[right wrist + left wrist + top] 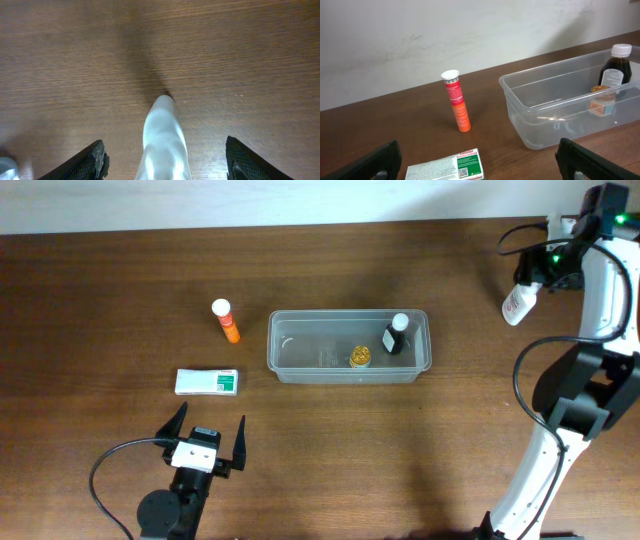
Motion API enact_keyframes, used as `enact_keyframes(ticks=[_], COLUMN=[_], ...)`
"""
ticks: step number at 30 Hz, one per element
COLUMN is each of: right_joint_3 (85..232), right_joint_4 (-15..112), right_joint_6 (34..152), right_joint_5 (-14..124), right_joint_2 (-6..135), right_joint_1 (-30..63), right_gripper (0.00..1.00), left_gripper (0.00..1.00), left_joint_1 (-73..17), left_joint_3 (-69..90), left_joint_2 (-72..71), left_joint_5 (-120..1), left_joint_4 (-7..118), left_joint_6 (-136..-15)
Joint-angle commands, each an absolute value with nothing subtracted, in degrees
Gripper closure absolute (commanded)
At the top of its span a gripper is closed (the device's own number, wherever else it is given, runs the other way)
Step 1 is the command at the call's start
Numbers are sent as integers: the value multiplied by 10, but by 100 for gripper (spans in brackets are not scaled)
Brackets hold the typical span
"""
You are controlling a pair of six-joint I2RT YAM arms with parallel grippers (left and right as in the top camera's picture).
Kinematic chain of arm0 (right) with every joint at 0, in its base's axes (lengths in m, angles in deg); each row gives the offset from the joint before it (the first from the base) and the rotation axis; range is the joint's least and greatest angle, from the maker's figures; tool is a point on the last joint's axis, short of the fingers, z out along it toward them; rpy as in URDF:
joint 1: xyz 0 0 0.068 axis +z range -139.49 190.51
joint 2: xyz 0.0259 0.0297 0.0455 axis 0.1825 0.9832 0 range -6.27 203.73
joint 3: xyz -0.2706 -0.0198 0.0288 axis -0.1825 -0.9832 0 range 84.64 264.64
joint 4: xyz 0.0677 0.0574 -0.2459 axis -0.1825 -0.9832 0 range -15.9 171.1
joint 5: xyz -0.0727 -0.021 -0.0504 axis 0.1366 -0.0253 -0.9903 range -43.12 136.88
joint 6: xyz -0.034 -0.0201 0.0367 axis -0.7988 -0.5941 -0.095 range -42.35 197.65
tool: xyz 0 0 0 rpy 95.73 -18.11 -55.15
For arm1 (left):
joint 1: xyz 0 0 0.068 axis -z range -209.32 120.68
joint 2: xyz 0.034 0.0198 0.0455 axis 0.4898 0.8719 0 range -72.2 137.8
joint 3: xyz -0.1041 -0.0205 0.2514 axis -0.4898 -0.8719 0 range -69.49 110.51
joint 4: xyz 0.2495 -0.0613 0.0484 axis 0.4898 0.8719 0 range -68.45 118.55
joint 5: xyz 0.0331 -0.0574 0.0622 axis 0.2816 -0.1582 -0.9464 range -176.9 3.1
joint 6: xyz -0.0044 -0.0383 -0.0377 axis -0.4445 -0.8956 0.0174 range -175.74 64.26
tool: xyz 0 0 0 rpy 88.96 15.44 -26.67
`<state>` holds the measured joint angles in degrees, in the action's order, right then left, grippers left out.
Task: Pack container
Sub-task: 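Move the right gripper to the white spray bottle and grasp it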
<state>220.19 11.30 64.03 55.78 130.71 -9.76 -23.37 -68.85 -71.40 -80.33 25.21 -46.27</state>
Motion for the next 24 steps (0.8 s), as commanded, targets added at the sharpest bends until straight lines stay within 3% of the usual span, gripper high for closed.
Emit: enact_keyframes(ticks=[1,9,19,21,24], right_joint_3=[2201,2199,2199,2199,2199], right_joint_4=[122,129,132,130,125], right_joint_6=[629,628,629,629,631], right_joint_5=[553,553,552,552,552], right_joint_2=[1338,1354,1358,1358,1358], right_joint_1=[-89,-84,-85,-85,-85], right_gripper=[32,37,54,62,64], left_gripper=[1,1,1,1,1], left_joint_1=[-237,-236,-236,-237,-236], left_joint_3=[-690,-690,-690,-690,-690], left_joint_2=[-718,-718,-718,-718,-718], left_joint_5=[-808,-808,-808,-808,-808], left_joint_4=[255,255,255,255,255], left_joint_6=[-454,-454,-454,-454,-454])
